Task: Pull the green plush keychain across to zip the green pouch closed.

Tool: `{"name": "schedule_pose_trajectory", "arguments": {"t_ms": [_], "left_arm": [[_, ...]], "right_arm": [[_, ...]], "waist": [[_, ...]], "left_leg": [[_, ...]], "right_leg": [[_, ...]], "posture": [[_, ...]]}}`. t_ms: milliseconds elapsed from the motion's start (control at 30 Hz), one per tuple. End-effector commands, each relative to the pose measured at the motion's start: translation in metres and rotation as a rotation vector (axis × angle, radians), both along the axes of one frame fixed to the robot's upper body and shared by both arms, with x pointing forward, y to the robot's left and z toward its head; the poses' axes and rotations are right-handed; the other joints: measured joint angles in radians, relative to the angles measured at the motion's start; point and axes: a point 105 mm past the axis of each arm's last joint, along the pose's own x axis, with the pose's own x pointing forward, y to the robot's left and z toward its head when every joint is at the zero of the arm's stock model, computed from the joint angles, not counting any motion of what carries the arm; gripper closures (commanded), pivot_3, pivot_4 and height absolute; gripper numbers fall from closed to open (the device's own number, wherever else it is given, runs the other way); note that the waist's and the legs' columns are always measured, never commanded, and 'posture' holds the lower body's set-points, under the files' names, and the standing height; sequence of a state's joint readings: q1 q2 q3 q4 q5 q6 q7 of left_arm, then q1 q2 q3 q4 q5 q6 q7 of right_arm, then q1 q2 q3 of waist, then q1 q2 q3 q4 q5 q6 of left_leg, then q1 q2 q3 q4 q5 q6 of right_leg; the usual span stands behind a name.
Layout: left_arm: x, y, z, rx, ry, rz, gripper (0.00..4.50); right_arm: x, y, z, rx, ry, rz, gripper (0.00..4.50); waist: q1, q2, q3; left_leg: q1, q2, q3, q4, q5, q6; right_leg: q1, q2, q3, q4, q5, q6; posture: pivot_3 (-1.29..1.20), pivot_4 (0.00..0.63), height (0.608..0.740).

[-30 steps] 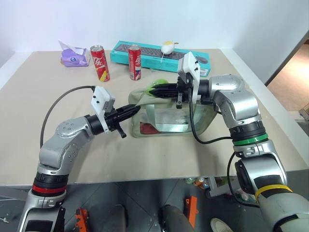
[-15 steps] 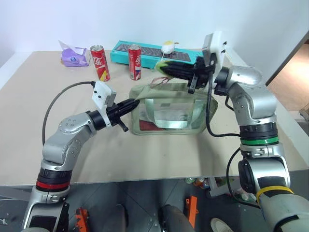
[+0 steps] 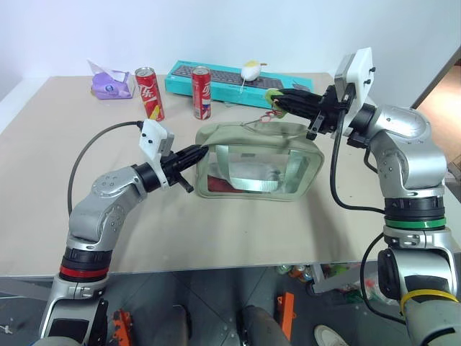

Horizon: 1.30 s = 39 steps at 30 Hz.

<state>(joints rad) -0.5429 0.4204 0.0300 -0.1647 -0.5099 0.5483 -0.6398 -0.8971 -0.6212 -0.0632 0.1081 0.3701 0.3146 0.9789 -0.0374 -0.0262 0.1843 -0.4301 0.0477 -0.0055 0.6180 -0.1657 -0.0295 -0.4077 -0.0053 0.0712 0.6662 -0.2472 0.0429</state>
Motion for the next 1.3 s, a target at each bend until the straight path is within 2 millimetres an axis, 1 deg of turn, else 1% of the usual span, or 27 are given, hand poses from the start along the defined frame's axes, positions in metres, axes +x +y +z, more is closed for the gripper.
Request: {"name": "schedule_pose_trajectory", "arguments": {"t_ms": [33, 200, 300, 367, 433, 467, 533, 600, 733, 800, 833, 900, 933, 1000, 1100, 1200, 1267, 1300], "left_arm": [[0.001, 0.006, 0.011, 0.007, -0.041, 0.032, 4.50], [-0.001, 0.007, 0.010, 0.015, -0.048, 0.035, 4.50], [-0.002, 0.009, 0.010, 0.011, -0.052, 0.048, 4.50], [-0.003, 0.011, 0.007, 0.017, -0.054, 0.058, 4.50], [-0.004, 0.012, 0.005, 0.025, -0.056, 0.071, 4.50], [-0.004, 0.012, 0.005, 0.026, -0.059, 0.078, 4.50], [-0.004, 0.013, 0.006, 0.024, -0.066, 0.096, 4.50], [-0.004, 0.013, 0.008, 0.020, -0.076, 0.114, 4.50], [-0.002, 0.012, 0.009, 0.011, -0.083, 0.134, 4.50], [-0.002, 0.010, 0.009, 0.007, -0.081, 0.136, 4.50], [-0.001, 0.009, 0.007, 0.019, -0.067, 0.134, 4.50], [0.000, 0.007, 0.003, 0.037, -0.049, 0.126, 4.50], [0.000, 0.006, 0.003, 0.033, -0.041, 0.119, 4.50], [0.000, 0.005, 0.002, 0.019, -0.027, 0.114, 4.50], [0.001, 0.003, 0.001, 0.013, -0.007, 0.109, 4.50], [0.001, 0.003, 0.000, 0.019, 0.000, 0.111, 4.50], [0.001, 0.004, -0.001, 0.000, 0.019, 0.107, 4.50], [0.001, 0.004, -0.001, -0.007, 0.024, 0.109, 4.14]], "right_arm": [[-0.005, -0.026, 0.021, 0.030, -0.096, -0.087, 4.47], [0.000, -0.061, 0.027, 0.051, -0.111, -0.211, 4.47], [0.008, -0.091, 0.022, 0.065, -0.098, -0.346, 4.47], [0.014, -0.116, 0.010, 0.072, -0.063, -0.464, 4.47], [0.018, -0.136, -0.005, 0.073, -0.027, -0.564, 4.47], [0.019, -0.144, -0.016, 0.070, -0.008, -0.615, 4.47], [0.018, -0.151, -0.034, 0.070, 0.027, -0.671, 4.47], [0.017, -0.148, -0.057, 0.047, 0.064, -0.706, 4.47], [0.012, -0.126, -0.108, 0.010, 0.149, -0.711, 4.47], [0.010, -0.117, -0.126, 0.011, 0.181, -0.707, 4.47], [0.010, -0.109, -0.141, 0.017, 0.212, -0.698, 4.47], [0.009, -0.099, -0.162, 0.029, 0.258, -0.685, 4.47], [0.008, -0.095, -0.167, 0.028, 0.267, -0.671, 4.47], [0.009, -0.088, -0.168, 0.047, 0.278, -0.638, 4.47], [0.012, -0.083, -0.160, 0.065, 0.261, -0.616, 4.47], [0.014, -0.090, -0.153, 0.063, 0.240, -0.628, 4.47], [0.013, -0.098, -0.145, 0.080, 0.228, -0.643, 4.47], [0.013, -0.103, -0.141, 0.089, 0.221, -0.651, 4.17]], "waist": [[0.000, 0.000, 0.000], [0.000, 0.000, 0.000], [0.000, 0.000, 0.000], [0.000, 0.000, 0.000], [0.000, 0.000, 0.000], [0.000, 0.000, 0.000], [0.000, 0.000, 0.000], [0.000, 0.000, 0.000], [-0.005, 0.000, 0.000], [-0.008, 0.000, 0.000], [-0.009, 0.000, 0.000], [-0.010, -0.001, -0.001], [-0.010, -0.001, -0.001], [-0.010, -0.001, -0.001], [-0.009, -0.001, -0.001], [-0.009, -0.001, -0.001], [-0.009, -0.001, -0.001], [-0.009, -0.001, -0.001]], "left_leg": [[0.000, 0.000, 0.000, 0.000, 0.000, 0.000], [0.000, 0.000, 0.000, 0.000, 0.000, 0.000], [0.000, 0.000, 0.000, 0.000, 0.000, 0.000], [0.000, 0.000, 0.001, 0.000, 0.000, 0.000], [0.000, 0.000, 0.001, 0.000, 0.000, 0.000], [0.000, 0.000, 0.001, 0.000, 0.000, 0.000], [0.000, -0.001, 0.001, 0.000, 0.000, 0.000], [0.000, 0.000, 0.001, 0.000, 0.000, 0.000], [0.001, 0.000, 0.001, 0.000, 0.000, 0.000], [0.002, 0.000, 0.001, 0.000, 0.000, 0.000], [0.002, 0.000, 0.001, 0.000, 0.001, 0.000], [0.004, 0.000, 0.001, 0.000, 0.001, -0.001], [0.004, 0.000, 0.001, 0.000, 0.001, -0.001], [0.004, 0.000, 0.001, 0.000, 0.001, -0.001], [0.005, 0.000, 0.002, 0.000, 0.001, -0.001], [0.005, 0.000, 0.002, 0.000, 0.001, -0.001], [0.005, 0.000, 0.001, 0.000, 0.001, -0.001], [0.005, 0.000, 0.001, 0.000, 0.001, -0.001]], "right_leg": [[0.000, 0.000, 0.000, 0.000, 0.000, 0.000], [0.000, 0.000, 0.000, 0.000, 0.000, 0.000], [0.000, 0.000, 0.000, 0.000, 0.000, 0.000], [0.000, 0.000, 0.001, 0.000, 0.000, 0.000], [0.000, 0.000, 0.001, 0.000, 0.000, 0.000], [0.000, 0.000, 0.001, 0.000, 0.000, 0.000], [0.000, 0.000, 0.002, 0.000, 0.000, 0.000], [0.000, 0.000, 0.002, 0.000, 0.000, 0.000], [0.000, 0.001, 0.002, 0.000, -0.001, 0.001], [0.000, 0.001, 0.002, 0.000, 0.000, 0.001], [0.000, 0.001, 0.002, 0.000, 0.000, 0.001], [0.002, 0.002, 0.003, 0.000, 0.001, 0.001], [0.002, 0.002, 0.003, 0.000, 0.001, 0.001], [0.003, 0.002, 0.003, 0.000, 0.001, 0.001], [0.003, 0.001, 0.003, 0.000, 0.002, 0.002], [0.003, 0.001, 0.003, 0.000, 0.002, 0.002], [0.003, 0.002, 0.003, 0.000, 0.001, 0.002], [0.003, 0.001, 0.003, 0.000, 0.001, 0.002]], "posture": [[0.00, 0.150, 0.740], [0.00, 0.150, 0.740], [0.00, 0.150, 0.740], [0.00, 0.150, 0.740], [0.00, 0.150, 0.740], [0.00, 0.150, 0.740], [0.00, 0.150, 0.740], [0.00, 0.150, 0.740], [0.00, 0.150, 0.740], [0.00, 0.150, 0.740], [0.00, 0.150, 0.740], [0.00, 0.150, 0.740], [0.00, 0.150, 0.740], [0.00, 0.150, 0.740], [0.00, 0.150, 0.740], [0.00, 0.150, 0.740], [0.00, 0.150, 0.740], [0.00, 0.150, 0.740]]}}
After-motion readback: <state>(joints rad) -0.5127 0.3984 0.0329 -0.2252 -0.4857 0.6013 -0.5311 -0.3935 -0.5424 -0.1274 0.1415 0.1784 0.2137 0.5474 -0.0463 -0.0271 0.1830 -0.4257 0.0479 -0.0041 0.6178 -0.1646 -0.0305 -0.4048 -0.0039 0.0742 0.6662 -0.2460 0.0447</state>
